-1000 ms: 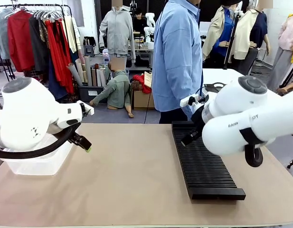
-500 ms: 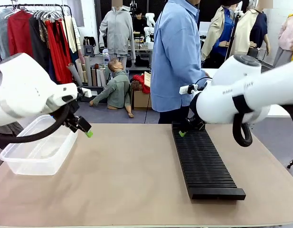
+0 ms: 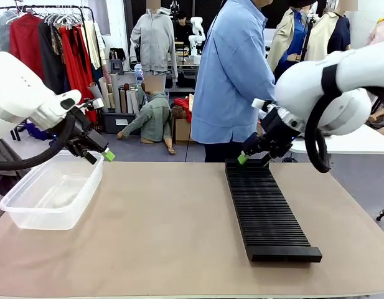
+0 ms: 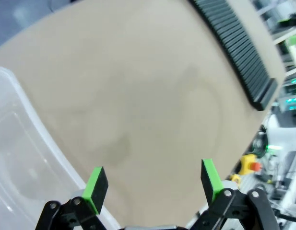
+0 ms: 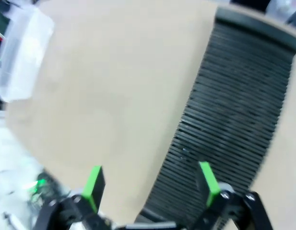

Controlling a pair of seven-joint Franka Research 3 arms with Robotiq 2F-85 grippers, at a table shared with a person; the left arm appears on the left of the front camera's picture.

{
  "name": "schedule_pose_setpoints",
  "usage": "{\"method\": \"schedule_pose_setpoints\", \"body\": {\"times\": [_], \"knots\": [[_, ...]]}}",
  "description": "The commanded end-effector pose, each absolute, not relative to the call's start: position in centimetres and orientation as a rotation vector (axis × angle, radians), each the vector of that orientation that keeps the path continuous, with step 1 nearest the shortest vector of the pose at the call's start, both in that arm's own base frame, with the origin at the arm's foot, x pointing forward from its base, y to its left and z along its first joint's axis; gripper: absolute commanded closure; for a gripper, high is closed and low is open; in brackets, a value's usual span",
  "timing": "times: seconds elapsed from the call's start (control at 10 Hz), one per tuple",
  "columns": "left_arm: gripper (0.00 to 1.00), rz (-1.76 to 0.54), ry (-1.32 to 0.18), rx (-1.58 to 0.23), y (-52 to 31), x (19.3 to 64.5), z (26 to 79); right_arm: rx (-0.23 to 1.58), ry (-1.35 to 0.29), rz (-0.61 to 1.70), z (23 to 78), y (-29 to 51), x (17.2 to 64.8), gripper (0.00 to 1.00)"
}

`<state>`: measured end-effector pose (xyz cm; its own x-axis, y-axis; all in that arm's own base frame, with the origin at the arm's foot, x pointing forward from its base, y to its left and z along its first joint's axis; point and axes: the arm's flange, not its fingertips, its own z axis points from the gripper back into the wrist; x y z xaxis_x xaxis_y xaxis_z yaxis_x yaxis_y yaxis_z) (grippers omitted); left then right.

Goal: Sort PCBs into racks and boxes based on the side picked up.
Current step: Pick up the Blank PCB handed by the Human.

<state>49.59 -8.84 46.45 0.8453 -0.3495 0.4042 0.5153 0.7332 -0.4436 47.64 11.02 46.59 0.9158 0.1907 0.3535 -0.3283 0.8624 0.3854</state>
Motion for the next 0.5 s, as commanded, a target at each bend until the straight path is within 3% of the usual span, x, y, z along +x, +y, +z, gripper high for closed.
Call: {"method": "schedule_pose_setpoints", "body": {"times": [0.0, 0.4], "knots": [[0.00, -0.434, -0.312, -0.737, -5.6, 50.5, 46.9, 0.618, -0.318, 0.220, 46.5, 7.3, 48.5, 0.00], [0.00, -0.286, -0.337, -0.917, 0.8, 49.1, 46.2, 1.015, -0.371, 0.104, 46.0, -1.1, 47.2, 0.00]]}}
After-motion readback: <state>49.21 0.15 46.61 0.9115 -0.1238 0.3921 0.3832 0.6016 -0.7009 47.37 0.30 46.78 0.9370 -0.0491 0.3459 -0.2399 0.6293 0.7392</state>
